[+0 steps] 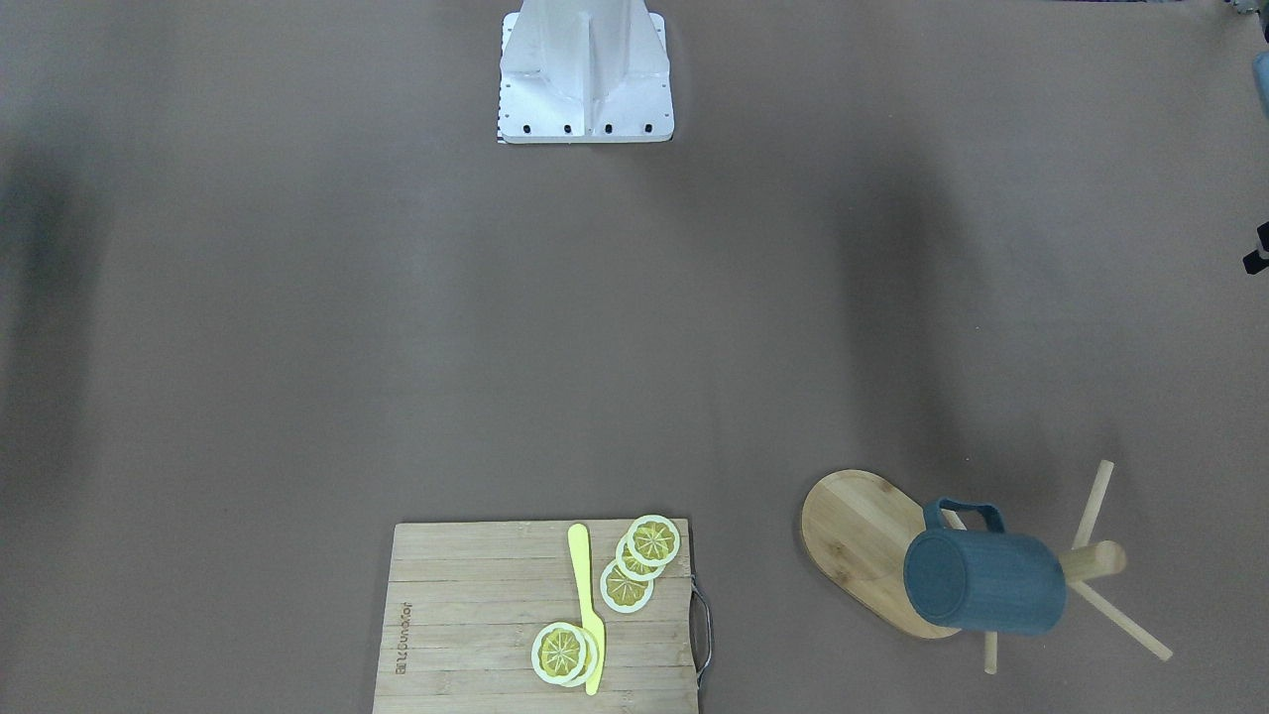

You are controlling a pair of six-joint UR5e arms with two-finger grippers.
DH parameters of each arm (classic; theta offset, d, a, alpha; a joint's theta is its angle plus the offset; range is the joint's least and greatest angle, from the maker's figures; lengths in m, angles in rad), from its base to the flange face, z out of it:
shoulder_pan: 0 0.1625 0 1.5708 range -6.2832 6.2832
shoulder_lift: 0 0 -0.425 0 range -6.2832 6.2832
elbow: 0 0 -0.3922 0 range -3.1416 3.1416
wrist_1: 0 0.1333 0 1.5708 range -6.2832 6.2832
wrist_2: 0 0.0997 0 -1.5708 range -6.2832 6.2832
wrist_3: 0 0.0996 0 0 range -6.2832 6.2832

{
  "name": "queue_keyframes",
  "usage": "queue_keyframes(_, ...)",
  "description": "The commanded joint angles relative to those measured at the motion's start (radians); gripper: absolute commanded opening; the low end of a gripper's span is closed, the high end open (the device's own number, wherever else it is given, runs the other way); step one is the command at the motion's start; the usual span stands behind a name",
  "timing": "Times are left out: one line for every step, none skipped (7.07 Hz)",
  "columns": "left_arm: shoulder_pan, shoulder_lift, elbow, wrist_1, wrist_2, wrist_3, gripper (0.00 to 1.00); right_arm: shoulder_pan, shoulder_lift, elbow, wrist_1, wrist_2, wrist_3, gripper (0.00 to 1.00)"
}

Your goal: Hang cup on storage rack

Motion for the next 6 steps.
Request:
queue_keyframes(-0.001, -0.003, -0.011, 0.000, -0.022, -0.001, 0.98, 0.019, 0.008, 0.009, 0.003, 0.001, 0.047, 1.00)
queue_keyframes(0.000, 0.001, -0.005, -0.002, -0.022, -0.001, 0.98, 0.019, 0.013, 0.007, 0.003, -0.005, 0.047, 1.00)
queue_keyframes(0.000, -0.007, 0.000, -0.002, -0.017, -0.001, 0.98, 0.021, 0.010, 0.021, 0.003, -0.008, 0.049, 1.00)
queue_keyframes(0.000, -0.007, -0.005, -0.002, -0.022, 0.000, 0.98, 0.024, 0.012, 0.018, 0.003, -0.008, 0.049, 1.00)
queue_keyframes(0.000, -0.007, -0.006, -0.002, -0.022, 0.000, 0.98, 0.023, 0.013, 0.020, 0.003, -0.008, 0.049, 1.00)
queue_keyframes(0.002, -0.012, -0.008, -0.003, -0.022, 0.000, 0.98, 0.023, 0.013, 0.017, 0.003, -0.008, 0.049, 1.00)
